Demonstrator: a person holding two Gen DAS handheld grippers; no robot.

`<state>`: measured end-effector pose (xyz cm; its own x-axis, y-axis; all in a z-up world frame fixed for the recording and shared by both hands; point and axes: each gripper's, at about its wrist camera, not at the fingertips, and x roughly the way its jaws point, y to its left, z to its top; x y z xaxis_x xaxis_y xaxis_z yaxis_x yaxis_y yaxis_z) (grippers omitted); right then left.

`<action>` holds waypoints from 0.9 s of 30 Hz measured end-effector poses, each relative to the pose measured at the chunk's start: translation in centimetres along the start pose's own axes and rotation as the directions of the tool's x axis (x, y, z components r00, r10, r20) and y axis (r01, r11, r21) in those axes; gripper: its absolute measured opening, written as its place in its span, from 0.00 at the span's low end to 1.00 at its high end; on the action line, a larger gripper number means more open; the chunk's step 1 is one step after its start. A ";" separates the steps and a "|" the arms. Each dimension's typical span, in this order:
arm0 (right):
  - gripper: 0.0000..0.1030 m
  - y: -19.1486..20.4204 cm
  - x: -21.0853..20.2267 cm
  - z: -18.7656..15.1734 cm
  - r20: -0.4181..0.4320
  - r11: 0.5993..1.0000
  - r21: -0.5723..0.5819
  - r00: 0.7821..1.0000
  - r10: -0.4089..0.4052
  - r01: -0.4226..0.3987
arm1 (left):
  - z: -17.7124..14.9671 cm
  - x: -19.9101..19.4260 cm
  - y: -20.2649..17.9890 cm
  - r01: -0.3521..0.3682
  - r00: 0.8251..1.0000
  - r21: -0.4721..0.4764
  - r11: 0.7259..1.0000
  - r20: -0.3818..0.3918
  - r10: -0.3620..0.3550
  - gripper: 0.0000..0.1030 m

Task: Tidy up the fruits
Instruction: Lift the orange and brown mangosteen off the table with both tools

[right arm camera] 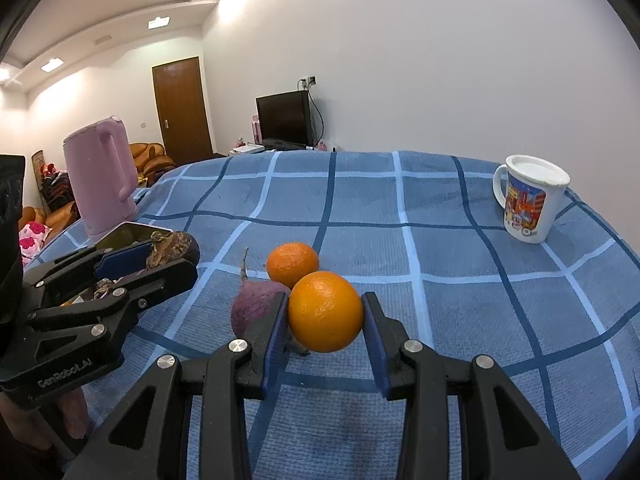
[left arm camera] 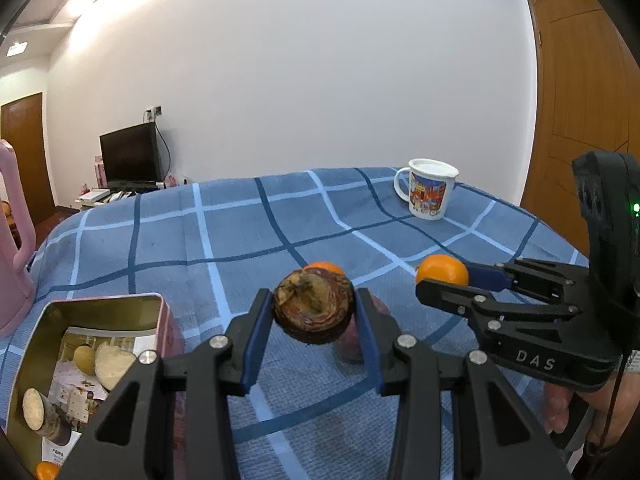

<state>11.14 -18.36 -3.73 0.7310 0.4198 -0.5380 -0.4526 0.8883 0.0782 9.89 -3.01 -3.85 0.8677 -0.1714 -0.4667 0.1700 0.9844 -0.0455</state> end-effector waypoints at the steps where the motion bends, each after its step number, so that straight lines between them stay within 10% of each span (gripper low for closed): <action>1: 0.37 0.0 -0.1 0.0 0.003 1.000 -0.002 1.000 0.000 0.000 | 0.0 -0.1 0.0 -0.002 1.000 0.001 1.000 0.002 0.002 0.42; 27: 0.37 0.7 -1.9 -0.3 0.100 0.999 -0.036 0.995 -0.006 0.010 | -0.3 -2.1 -0.3 -0.039 0.995 0.013 0.999 0.089 0.038 0.42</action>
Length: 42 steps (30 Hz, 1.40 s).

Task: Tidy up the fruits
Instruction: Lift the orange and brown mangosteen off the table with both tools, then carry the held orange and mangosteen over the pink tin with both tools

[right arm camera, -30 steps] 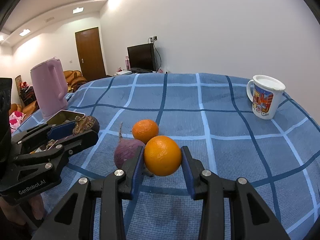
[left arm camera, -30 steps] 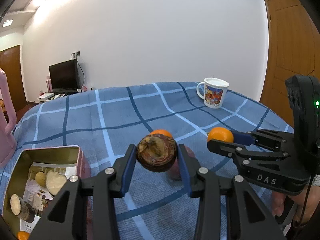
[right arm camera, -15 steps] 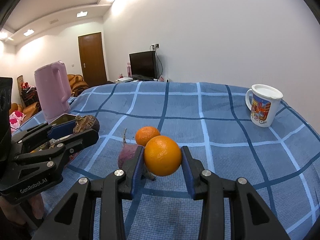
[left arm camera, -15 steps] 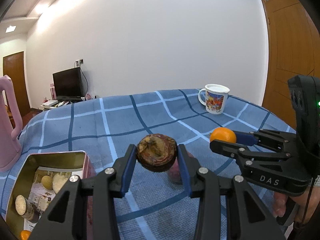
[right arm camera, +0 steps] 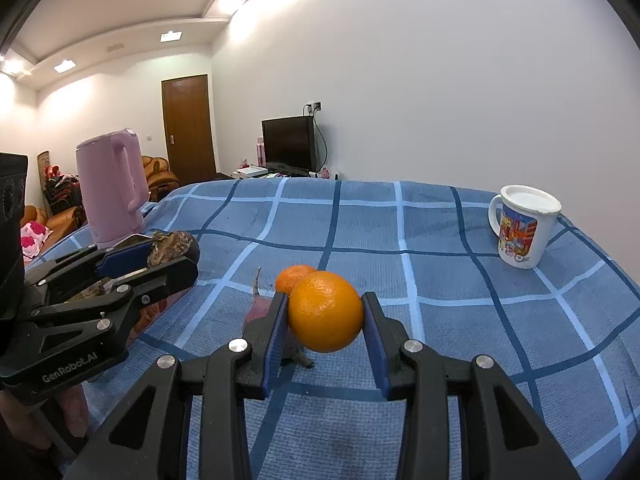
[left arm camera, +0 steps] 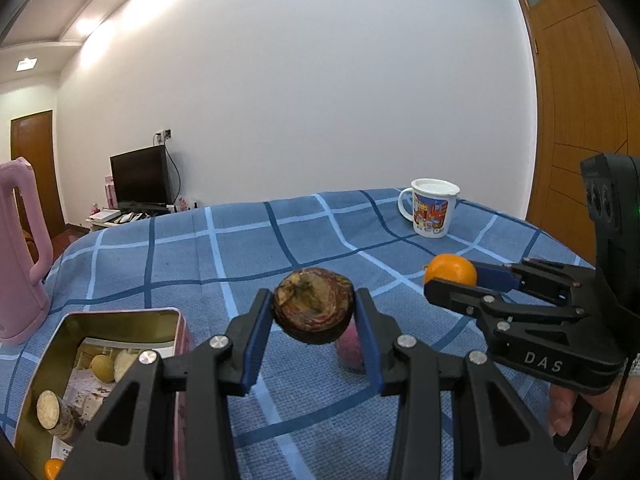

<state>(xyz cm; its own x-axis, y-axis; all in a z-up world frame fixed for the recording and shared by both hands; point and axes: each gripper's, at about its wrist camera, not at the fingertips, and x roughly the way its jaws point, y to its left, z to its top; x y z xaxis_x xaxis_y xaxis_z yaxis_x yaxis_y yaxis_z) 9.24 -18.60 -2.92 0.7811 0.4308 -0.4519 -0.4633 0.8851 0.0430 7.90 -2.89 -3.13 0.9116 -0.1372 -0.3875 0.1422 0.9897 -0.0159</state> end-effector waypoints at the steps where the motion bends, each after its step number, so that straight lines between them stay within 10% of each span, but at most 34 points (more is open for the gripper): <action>1: 0.37 0.0 0.0 0.0 0.002 1.000 0.000 1.000 0.000 0.000 | 0.1 0.0 0.0 -0.001 1.000 -0.001 1.000 0.003 0.001 0.42; 42: 0.37 1.5 -3.5 -0.4 0.180 0.997 -0.070 0.984 -0.012 0.025 | -0.4 -2.5 -0.1 -0.020 0.996 0.003 1.000 0.086 0.019 0.42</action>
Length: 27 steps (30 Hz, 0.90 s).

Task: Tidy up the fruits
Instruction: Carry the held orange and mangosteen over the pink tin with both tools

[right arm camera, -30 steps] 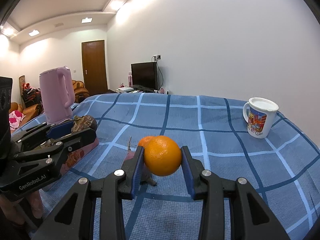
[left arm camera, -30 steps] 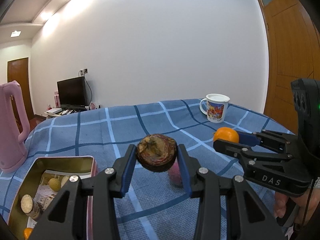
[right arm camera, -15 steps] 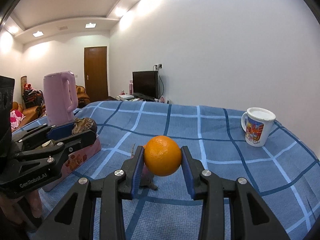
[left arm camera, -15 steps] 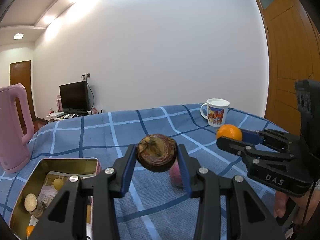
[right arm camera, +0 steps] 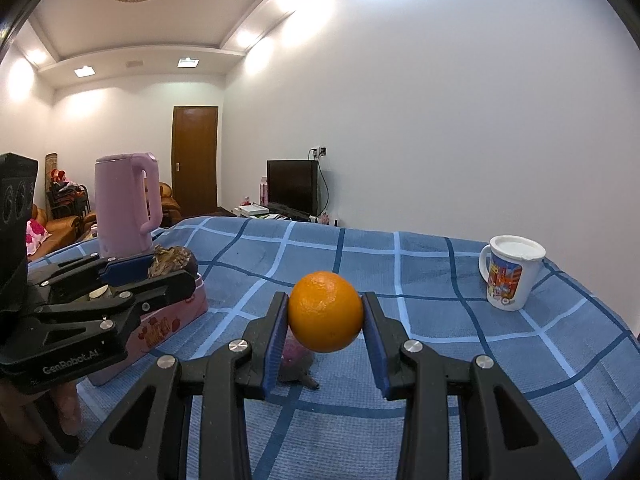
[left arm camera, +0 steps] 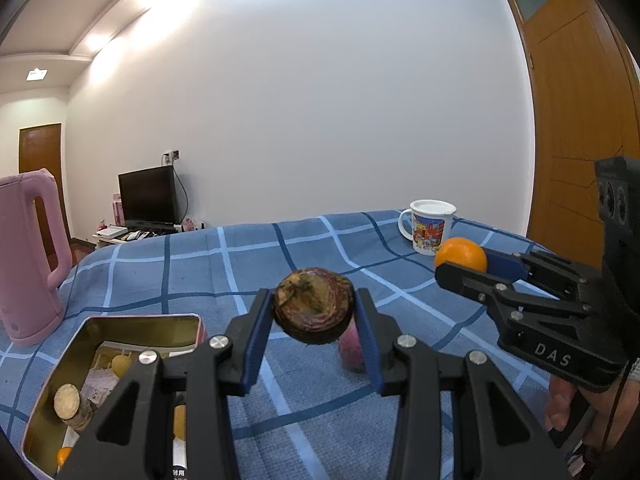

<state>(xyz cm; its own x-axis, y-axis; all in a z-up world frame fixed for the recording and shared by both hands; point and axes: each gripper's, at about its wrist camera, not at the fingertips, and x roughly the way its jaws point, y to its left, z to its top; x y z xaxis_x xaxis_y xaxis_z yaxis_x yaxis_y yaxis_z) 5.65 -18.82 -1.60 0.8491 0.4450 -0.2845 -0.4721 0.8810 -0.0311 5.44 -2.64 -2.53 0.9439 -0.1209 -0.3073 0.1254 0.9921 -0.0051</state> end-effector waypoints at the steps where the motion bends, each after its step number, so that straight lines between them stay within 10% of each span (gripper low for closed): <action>1: 0.37 0.1 -0.1 0.0 0.004 1.000 -0.003 1.000 0.003 -0.003 | 0.0 0.0 0.0 0.000 1.000 0.000 1.000 -0.001 0.000 0.42; 27: 0.37 4.5 0.9 0.4 -0.006 0.995 -0.075 0.998 0.066 -0.067 | -0.5 -1.5 2.4 -0.021 1.000 -0.026 0.999 -0.012 0.021 0.42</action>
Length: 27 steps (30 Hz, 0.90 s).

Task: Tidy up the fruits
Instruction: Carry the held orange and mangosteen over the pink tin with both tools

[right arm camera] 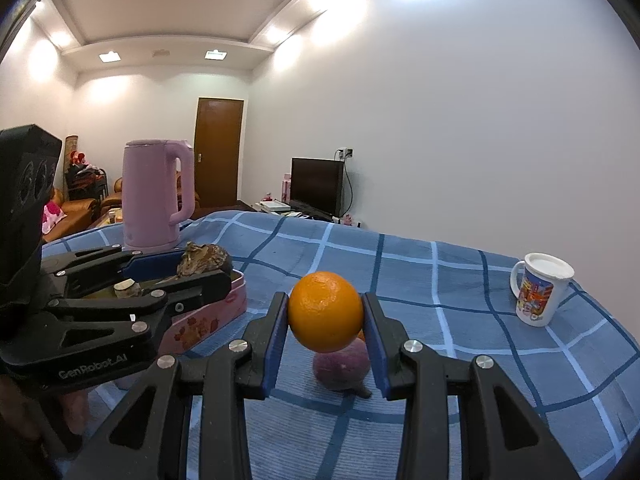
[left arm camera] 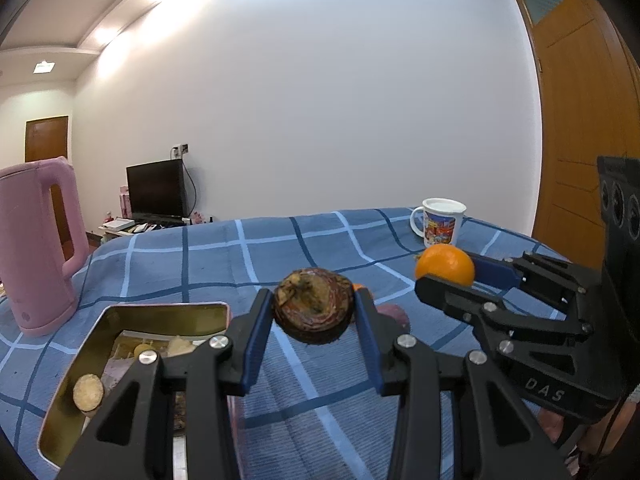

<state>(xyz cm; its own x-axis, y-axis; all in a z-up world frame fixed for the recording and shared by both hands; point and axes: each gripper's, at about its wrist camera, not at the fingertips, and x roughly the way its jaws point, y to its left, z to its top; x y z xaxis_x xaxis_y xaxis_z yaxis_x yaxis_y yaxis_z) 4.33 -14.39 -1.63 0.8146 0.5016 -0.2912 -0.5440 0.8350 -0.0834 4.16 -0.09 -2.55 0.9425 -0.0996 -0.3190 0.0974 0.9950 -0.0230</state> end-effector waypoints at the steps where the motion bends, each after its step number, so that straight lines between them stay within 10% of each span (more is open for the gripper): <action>1: 0.38 0.2 0.1 0.0 -0.001 1.000 -0.002 1.000 0.005 -0.005 | 0.0 0.0 0.1 -0.001 1.000 -0.001 1.000 0.000 0.001 0.42; 27: 0.38 5.0 2.8 0.9 -0.033 0.993 -0.069 0.995 0.096 -0.098 | -0.6 -1.2 4.7 -0.059 0.998 -0.064 0.996 -0.018 0.058 0.42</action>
<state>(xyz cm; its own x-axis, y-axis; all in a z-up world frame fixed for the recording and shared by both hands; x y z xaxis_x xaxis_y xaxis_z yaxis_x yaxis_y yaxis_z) 4.04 -8.60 -1.96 0.7515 0.5715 -0.3296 -0.6338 0.7642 -0.1199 3.32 4.68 -2.82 0.9406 -0.0415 -0.3371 0.0208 0.9977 -0.0648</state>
